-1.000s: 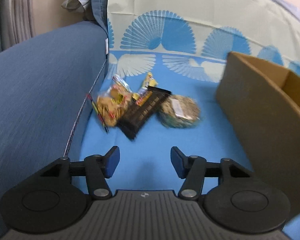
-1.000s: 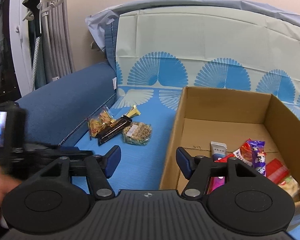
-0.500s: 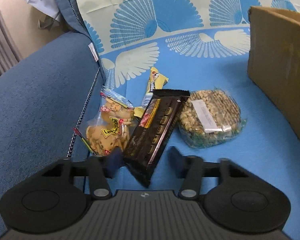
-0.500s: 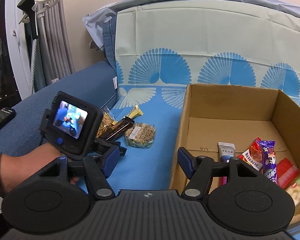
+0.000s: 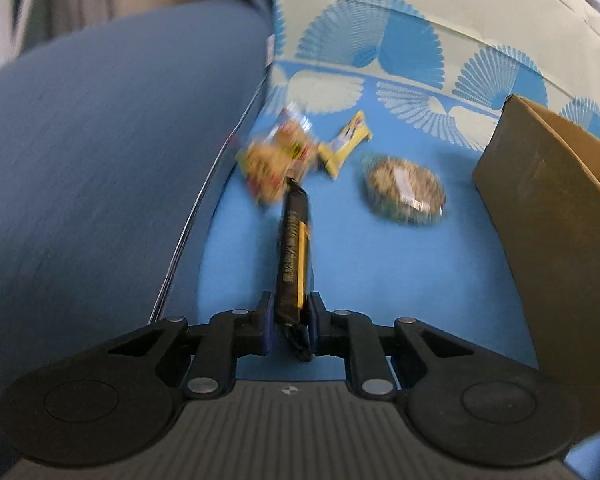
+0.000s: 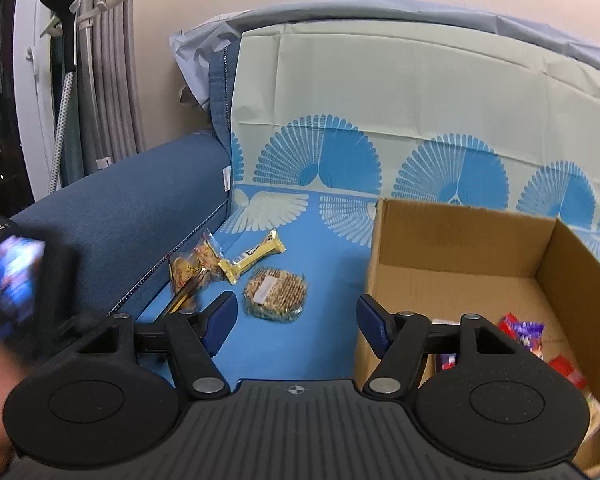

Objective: Organize snacks
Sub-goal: 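Grasp the black cracker pack with the left gripper while the right gripper grasps the clear nut bag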

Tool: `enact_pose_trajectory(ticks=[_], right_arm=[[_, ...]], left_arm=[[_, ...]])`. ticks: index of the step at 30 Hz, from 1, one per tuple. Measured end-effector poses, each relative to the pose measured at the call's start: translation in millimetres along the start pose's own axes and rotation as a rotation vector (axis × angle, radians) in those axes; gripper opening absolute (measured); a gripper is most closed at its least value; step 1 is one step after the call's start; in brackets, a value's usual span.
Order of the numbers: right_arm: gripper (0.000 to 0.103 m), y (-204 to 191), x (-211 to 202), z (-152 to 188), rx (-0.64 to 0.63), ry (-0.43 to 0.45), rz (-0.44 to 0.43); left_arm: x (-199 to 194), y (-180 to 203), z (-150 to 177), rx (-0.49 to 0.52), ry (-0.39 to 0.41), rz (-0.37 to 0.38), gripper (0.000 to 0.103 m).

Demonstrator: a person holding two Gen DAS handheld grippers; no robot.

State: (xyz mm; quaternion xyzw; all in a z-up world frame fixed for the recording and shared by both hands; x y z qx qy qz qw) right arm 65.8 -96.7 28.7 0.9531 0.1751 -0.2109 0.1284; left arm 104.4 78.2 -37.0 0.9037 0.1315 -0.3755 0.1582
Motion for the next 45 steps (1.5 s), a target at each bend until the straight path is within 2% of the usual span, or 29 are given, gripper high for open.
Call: enact_pose_trajectory(ticks=[3,4,5,8,12,15,22,25,27,29,31,32,34,35,36,37,38,40,41,45], right_arm=[[0.072,-4,17,-14,0.003,-0.030,0.018],[0.073,-6,25,-20,0.012,-0.039,0.019],[0.074,-7,33,-24,0.024,-0.041,0.017],[0.080,-16,63,-38,0.037,-0.057,-0.001],[0.087,-27,116,-52,0.036,-0.115,-0.031],[0.090,-32,159,-56,0.025,-0.175,-0.014],[0.092,-37,248,-42,0.038,-0.367,0.012],[0.093,-41,269,-33,0.026,-0.412,0.025],[0.097,-40,278,-29,0.024,-0.426,0.034],[0.095,-41,282,-26,-0.010,-0.437,0.054],[0.079,-40,282,-26,-0.043,-0.424,0.066],[0.074,-39,280,-27,-0.059,-0.417,0.070],[0.071,-36,274,-28,-0.070,-0.404,0.055],[0.070,-34,272,-28,-0.066,-0.397,0.038],[0.060,-32,268,-29,-0.067,-0.387,0.027],[0.055,-33,263,-31,-0.082,-0.365,0.022],[0.055,-33,259,-34,-0.101,-0.355,0.021],[0.043,-32,250,-37,-0.092,-0.354,-0.001],[0.040,-33,245,-39,-0.096,-0.349,-0.007],[0.032,-31,221,-42,-0.098,-0.337,-0.027]], left_arm=[[-20,-13,4,-0.070,0.066,0.080,0.024],[-23,-16,2,-0.093,0.087,0.097,0.038],[-22,-19,1,-0.107,0.087,0.087,0.044],[-9,-23,2,-0.151,0.029,0.053,0.044],[-13,-19,3,-0.142,0.076,0.064,0.046],[-11,-22,3,-0.154,0.068,0.062,0.050],[-2,-20,4,-0.144,0.045,0.072,0.062],[2,-18,4,-0.136,0.037,0.079,0.065],[4,-18,5,-0.130,0.035,0.082,0.067],[7,-16,4,-0.120,0.040,0.081,0.069],[9,-14,4,-0.111,0.046,0.075,0.069],[10,-12,4,-0.108,0.048,0.073,0.068],[12,-12,3,-0.103,0.053,0.067,0.066],[11,-12,3,-0.104,0.057,0.066,0.060],[11,-13,3,-0.106,0.059,0.069,0.054],[10,-14,3,-0.110,0.062,0.073,0.043],[8,-16,2,-0.116,0.064,0.079,0.030],[8,-19,1,-0.124,0.059,0.089,0.014],[5,-20,2,-0.128,0.059,0.093,0.009],[0,-22,2,-0.126,0.052,0.120,0.006]])
Point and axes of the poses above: each gripper's, at about its wrist camera, not at the fingertips, and x roughly the way its jaws point, y to its right, z to its underside, the point moved 2 cm from there along x, roughly the way its jaws point, and after that the axes turned 13 degrees about -x, right-handed, at the moved point
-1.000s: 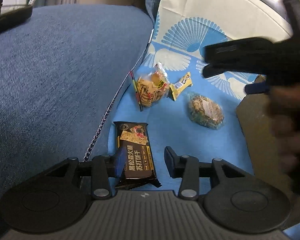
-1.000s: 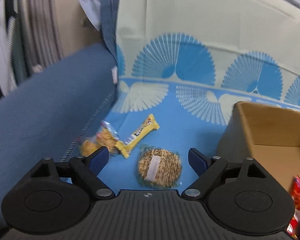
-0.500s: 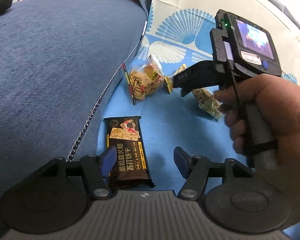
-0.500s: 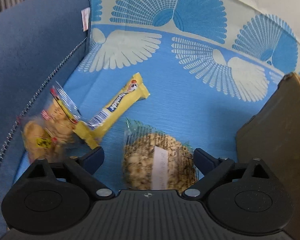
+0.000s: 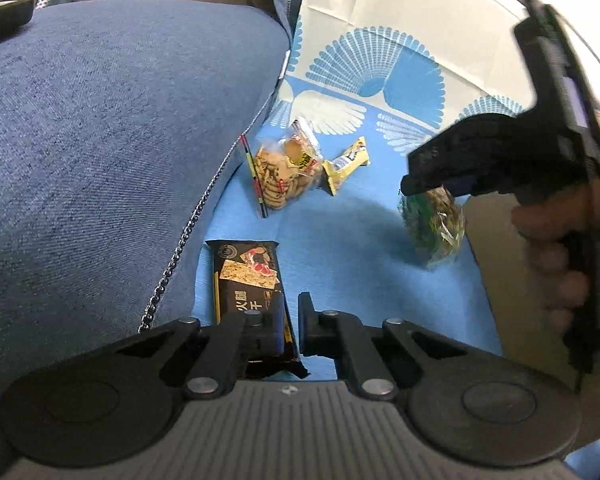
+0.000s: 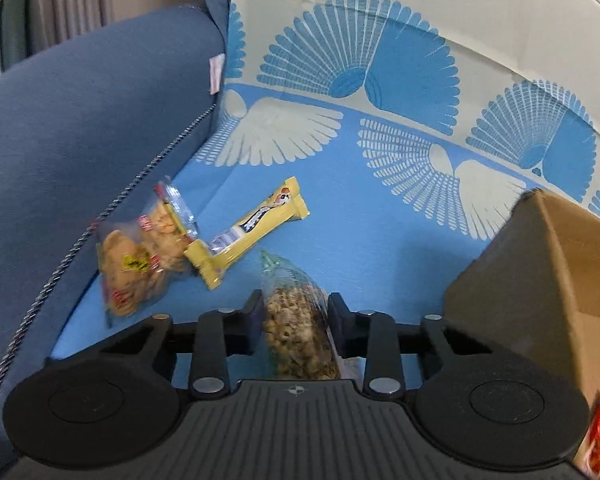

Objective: Organize snacks
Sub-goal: 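Grasp the black cracker pack with the left gripper while the right gripper grasps the clear nut bag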

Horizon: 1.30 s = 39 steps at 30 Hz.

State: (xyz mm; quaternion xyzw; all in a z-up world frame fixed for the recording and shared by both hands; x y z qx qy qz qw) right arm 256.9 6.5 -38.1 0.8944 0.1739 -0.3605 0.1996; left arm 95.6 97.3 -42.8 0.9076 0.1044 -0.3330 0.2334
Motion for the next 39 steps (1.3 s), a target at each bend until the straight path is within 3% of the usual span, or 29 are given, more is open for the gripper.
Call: enact_pose_trajectory(ticks=[4,8,10,11,12,13,14,16,20,28,30,33,36,39], right_arm=[[0.028,-2,-26,12,0.010,0.000,-0.043],[0.027,-12,-49,28,0.003,-0.024,-0.169],[0.027,-17,-59,32,-0.042,-0.016,-0.154],[0.027,-17,-61,34,-0.041,-0.016,-0.142],[0.035,-14,-62,35,-0.022,-0.020,-0.136],[0.048,-12,-62,35,0.002,-0.029,-0.139],[0.054,-10,-62,36,0.022,-0.037,-0.143],[0.070,-10,-61,37,0.028,-0.049,-0.142],[0.073,-16,-54,41,-0.003,-0.070,-0.115],[0.078,-15,-30,43,0.012,-0.100,-0.122],[0.078,-16,-27,41,0.031,-0.092,-0.175],[0.087,-20,-25,38,0.048,-0.096,-0.311],[0.090,-25,-23,36,0.009,-0.095,-0.290],[0.090,-20,-15,35,0.048,-0.110,-0.278]], left_arm=[[-8,-2,-1,-0.006,-0.009,0.026,0.006],[-13,-7,-2,-0.029,-0.018,0.042,0.006],[-16,-8,-2,-0.030,-0.014,0.043,0.007],[-17,-8,-2,-0.027,-0.010,0.041,0.010],[-18,-7,-1,-0.023,-0.007,0.040,0.013],[-17,-7,-1,-0.023,-0.005,0.035,0.021],[-17,-7,-1,-0.022,-0.006,0.027,0.035],[-15,-6,-1,-0.020,-0.002,0.001,0.052],[-7,-2,1,0.001,0.000,-0.034,0.062],[9,1,3,0.023,-0.024,-0.085,0.070],[9,1,4,0.022,-0.022,-0.087,0.070],[9,-1,4,0.016,-0.020,-0.079,0.070],[9,-2,4,0.010,-0.022,-0.076,0.070],[9,-2,3,0.005,-0.023,-0.071,0.070]])
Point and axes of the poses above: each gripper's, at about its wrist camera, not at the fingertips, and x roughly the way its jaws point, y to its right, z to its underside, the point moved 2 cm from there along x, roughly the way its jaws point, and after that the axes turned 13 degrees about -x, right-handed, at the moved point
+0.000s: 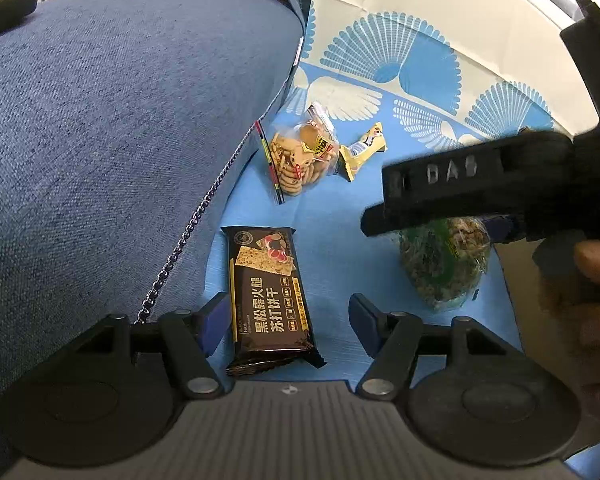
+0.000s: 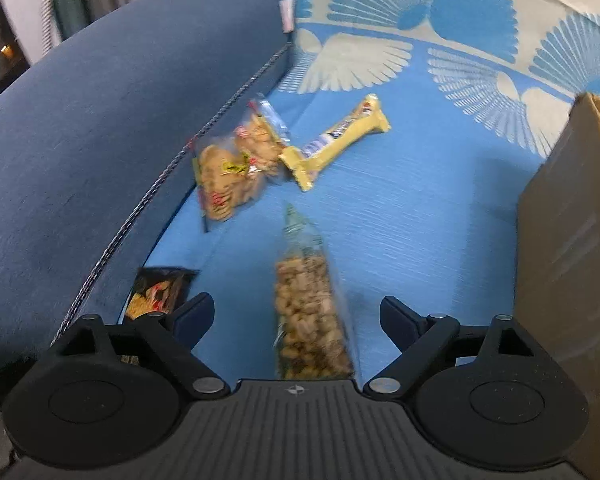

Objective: Organize snacks
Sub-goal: 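Grasp the black cracker pack with the left gripper while the right gripper grasps the clear nut bag, then lift the cracker pack and nut bag and carry both over the box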

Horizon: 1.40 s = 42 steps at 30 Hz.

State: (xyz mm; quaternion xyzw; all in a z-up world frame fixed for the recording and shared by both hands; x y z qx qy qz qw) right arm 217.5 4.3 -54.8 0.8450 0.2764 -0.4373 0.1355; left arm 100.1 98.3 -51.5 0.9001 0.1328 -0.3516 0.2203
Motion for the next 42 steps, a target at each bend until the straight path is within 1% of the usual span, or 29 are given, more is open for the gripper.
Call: enact_pose_trajectory(ticks=[2,4,7,9,12,14,17,24,26,27,28,30,31,32,35,37,42], right_arm=[[0.090,3,-1,-2,0.040,0.009,-0.036],[0.091,-1,-5,-3,0.046,0.009,-0.100],[0.091,-10,-18,-6,0.012,0.038,-0.117],[0.091,-11,-23,-5,0.028,0.043,-0.129],[0.091,-10,-23,-2,0.032,0.033,-0.106],[0.091,-10,-14,1,0.023,0.000,-0.068],[0.091,-13,3,3,0.011,-0.053,-0.057],[0.091,-35,39,-3,-0.117,-0.172,0.016],[0.088,-38,41,-4,-0.145,-0.177,0.027],[0.081,-37,40,-5,-0.143,-0.171,0.028],[0.081,-36,38,-6,-0.136,-0.165,0.025],[0.081,-31,31,-7,-0.120,-0.146,0.025],[0.081,-28,26,-6,-0.118,-0.135,0.030],[0.081,-25,19,-6,-0.117,-0.122,0.039],[0.081,-17,-13,-2,-0.097,-0.072,0.067],[0.081,-13,-37,3,-0.070,-0.035,0.075],[0.081,-15,-101,27,-0.025,0.071,0.072]], left_arm=[[0,0,0,-0.001,0.001,0.003,0.070],[-1,0,0,-0.003,0.002,0.004,0.070],[-1,0,1,-0.005,0.004,0.004,0.070],[-1,0,1,-0.006,0.004,0.005,0.070],[-1,-1,1,-0.005,0.003,0.003,0.070],[0,-1,1,-0.005,0.002,0.000,0.070],[1,1,1,-0.003,0.000,-0.006,0.070],[6,2,1,0.002,-0.011,-0.024,0.070],[8,3,1,0.002,-0.015,-0.031,0.070],[10,4,2,0.004,-0.015,-0.037,0.070],[11,5,2,0.007,-0.016,-0.042,0.070],[14,5,2,0.008,-0.020,-0.054,0.069],[15,5,2,0.004,-0.022,-0.060,0.065],[17,4,2,-0.002,-0.023,-0.069,0.060],[18,1,0,-0.019,-0.022,-0.089,0.048],[17,0,-1,-0.025,-0.018,-0.090,0.044],[6,-3,-1,-0.022,-0.009,-0.046,0.043]])
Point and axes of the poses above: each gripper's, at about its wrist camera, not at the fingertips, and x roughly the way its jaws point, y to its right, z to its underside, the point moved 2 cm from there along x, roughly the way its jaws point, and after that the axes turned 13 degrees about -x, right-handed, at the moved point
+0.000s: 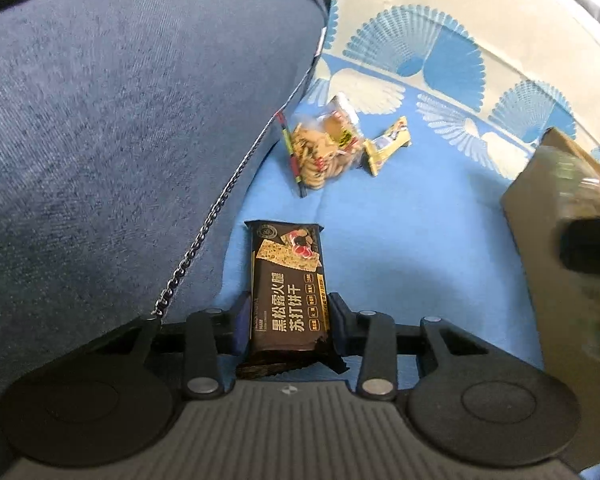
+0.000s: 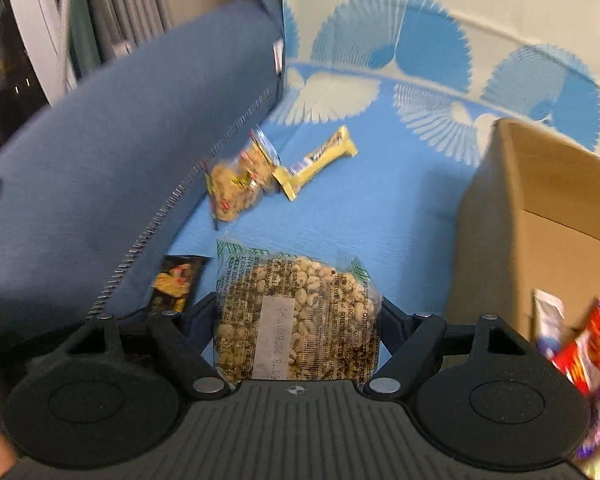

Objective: Organize snacks
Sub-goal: 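Lift the cracker pack and nut bag and carry both over the box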

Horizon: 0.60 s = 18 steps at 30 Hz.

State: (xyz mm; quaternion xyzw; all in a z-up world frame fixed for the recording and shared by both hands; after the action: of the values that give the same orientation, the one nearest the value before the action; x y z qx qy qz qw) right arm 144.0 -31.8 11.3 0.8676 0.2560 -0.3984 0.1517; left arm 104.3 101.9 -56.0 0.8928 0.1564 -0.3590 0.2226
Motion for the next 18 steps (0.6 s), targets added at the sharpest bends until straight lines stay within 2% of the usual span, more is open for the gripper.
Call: enact_pose_trajectory(ticks=[10,18], right_arm=[[0.081,7,-107,51,0.031,0.183,0.013],[0.081,59,-164,80,0.095,0.299,0.089]], left_arm=[[-37,11,9,0.060,0.004,0.191,0.043],[-61,14,19,0.081,-0.001,0.260,0.043]])
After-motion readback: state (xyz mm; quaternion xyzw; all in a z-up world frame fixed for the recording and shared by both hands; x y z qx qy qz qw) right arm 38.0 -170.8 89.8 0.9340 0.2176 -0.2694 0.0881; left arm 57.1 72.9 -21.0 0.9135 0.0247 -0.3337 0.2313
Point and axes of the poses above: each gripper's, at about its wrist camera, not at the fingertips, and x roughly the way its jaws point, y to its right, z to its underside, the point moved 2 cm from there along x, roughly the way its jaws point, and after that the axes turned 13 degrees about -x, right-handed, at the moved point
